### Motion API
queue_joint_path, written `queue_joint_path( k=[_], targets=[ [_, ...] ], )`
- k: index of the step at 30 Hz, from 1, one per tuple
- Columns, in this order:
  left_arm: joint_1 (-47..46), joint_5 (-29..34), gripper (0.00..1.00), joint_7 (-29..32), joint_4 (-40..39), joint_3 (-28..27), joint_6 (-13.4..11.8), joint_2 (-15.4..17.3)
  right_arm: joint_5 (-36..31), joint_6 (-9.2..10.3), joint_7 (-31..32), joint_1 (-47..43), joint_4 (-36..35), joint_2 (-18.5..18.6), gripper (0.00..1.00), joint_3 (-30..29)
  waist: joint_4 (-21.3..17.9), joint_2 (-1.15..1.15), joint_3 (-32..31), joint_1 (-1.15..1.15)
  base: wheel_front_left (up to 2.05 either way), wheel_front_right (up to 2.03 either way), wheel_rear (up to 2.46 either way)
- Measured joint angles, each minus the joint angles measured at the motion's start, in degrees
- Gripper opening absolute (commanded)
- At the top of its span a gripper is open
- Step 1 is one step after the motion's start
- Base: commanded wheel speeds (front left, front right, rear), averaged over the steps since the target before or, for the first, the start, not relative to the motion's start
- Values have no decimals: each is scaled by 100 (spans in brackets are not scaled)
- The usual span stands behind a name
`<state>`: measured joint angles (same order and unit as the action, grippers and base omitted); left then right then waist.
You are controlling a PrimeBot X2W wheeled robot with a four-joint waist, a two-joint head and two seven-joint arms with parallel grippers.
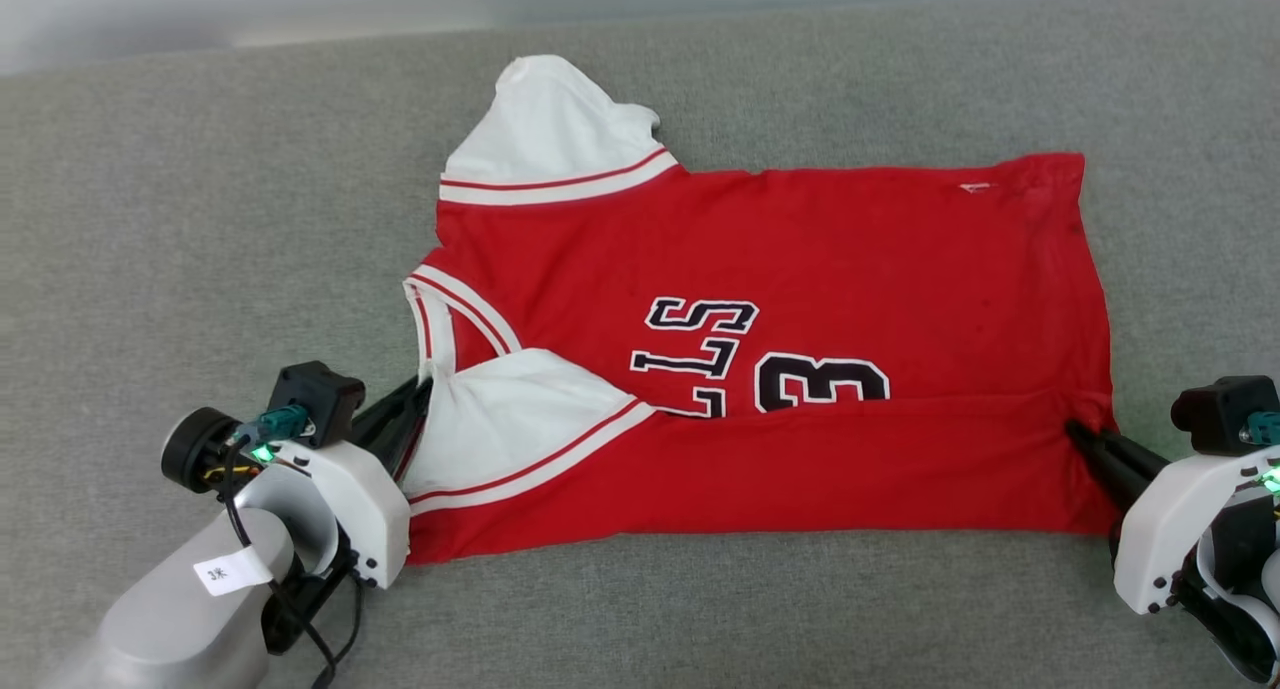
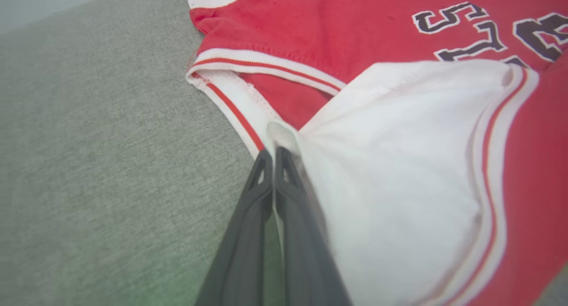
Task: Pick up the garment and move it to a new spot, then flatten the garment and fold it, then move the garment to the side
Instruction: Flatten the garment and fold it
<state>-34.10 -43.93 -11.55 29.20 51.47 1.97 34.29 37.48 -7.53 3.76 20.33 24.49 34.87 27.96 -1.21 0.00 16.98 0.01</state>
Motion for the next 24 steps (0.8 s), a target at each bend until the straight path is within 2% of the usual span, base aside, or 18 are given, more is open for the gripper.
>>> queue_joint_path(
  k=[6,10,15,20,24],
  targets=[
    [-119,64,100,-12,-144,-27,-40,145,-26,1,-103,-131,-232,48,100,-126,91,0,-325,0,0,0,0],
    [-394,133,100,299,-512,-60,-104,352,-43,1,-69,-241,-408,127,100,-343,213,0,-516,0,0,0,0],
    [-634,-91,100,1354,-955,12,-87,542,-67,1,97,-250,-605,198,100,-654,340,0,-725,-1,0,0,0],
    [-879,-872,100,2736,-1294,21,136,590,-85,2,342,-332,-769,191,100,-858,429,0,-855,-1,0,0,0],
    [-1043,-1291,100,3684,-1372,107,209,677,-125,2,492,-434,-899,99,100,-937,429,0,-905,-1,0,0,0]
  ],
)
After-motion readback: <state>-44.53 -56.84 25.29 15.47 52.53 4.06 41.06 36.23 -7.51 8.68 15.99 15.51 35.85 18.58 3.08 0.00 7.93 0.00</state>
